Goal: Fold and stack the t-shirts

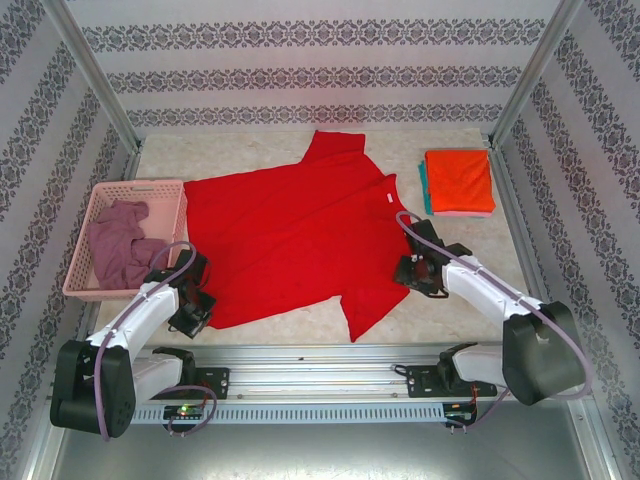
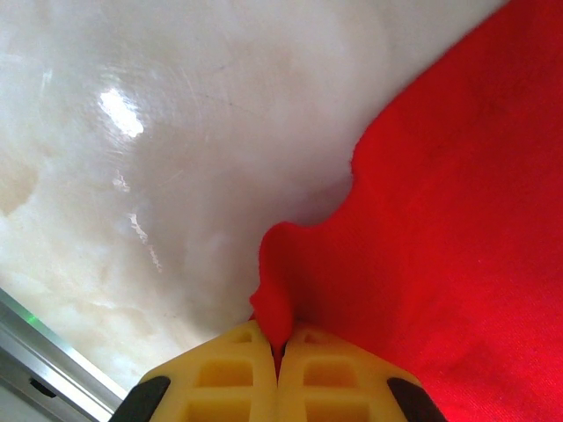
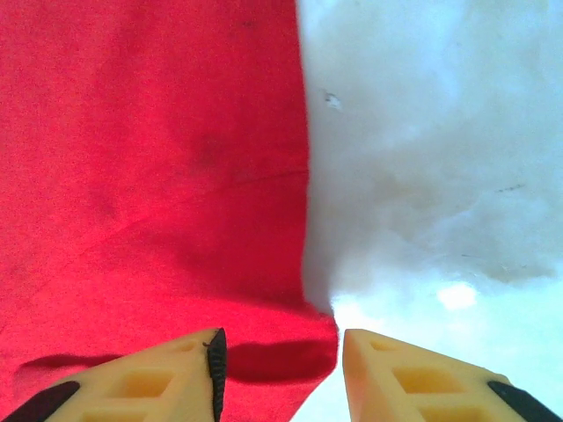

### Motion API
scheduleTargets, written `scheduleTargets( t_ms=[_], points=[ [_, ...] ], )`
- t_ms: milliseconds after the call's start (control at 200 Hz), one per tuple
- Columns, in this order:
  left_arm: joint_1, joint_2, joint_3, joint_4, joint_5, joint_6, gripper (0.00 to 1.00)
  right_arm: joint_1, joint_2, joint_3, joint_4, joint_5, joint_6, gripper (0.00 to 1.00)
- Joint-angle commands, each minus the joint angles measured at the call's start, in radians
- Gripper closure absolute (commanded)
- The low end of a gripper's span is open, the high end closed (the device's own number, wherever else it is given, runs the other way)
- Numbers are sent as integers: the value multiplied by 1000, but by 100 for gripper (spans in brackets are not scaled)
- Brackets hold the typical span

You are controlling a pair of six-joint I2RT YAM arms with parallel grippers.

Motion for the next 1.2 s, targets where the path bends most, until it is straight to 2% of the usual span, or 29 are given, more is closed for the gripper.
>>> scheduleTargets(
  t_ms=[0,245,405,490,555,615,724,899,1039,1194],
  points=[
    [12,24,-19,47,-9,22,100,-1,49,-2,-33,-43,49,62],
    [13,23,-13,49,-9,24,100,11,157,13,-49,-149,100,63],
    [15,21,-16,54,-6,22,100,22,188,28,-44,-147,108,73],
    [16,21,-13,50,-6,26,100,24,183,30,-48,-136,119,75],
    [18,19,-8,46,-6,28,100,23,158,22,-54,-123,135,70],
    [18,17,-6,42,-7,30,100,26,126,7,-55,-120,152,62],
    [19,17,-5,43,-7,32,100,36,78,-30,-59,-112,184,62],
    [21,16,-6,47,-3,31,100,46,69,-62,-34,-114,209,71],
    [21,11,-6,42,2,32,100,44,76,-50,-18,-76,192,94],
    [21,-14,-11,27,-2,24,100,46,47,-41,-13,-58,188,100]
  ],
)
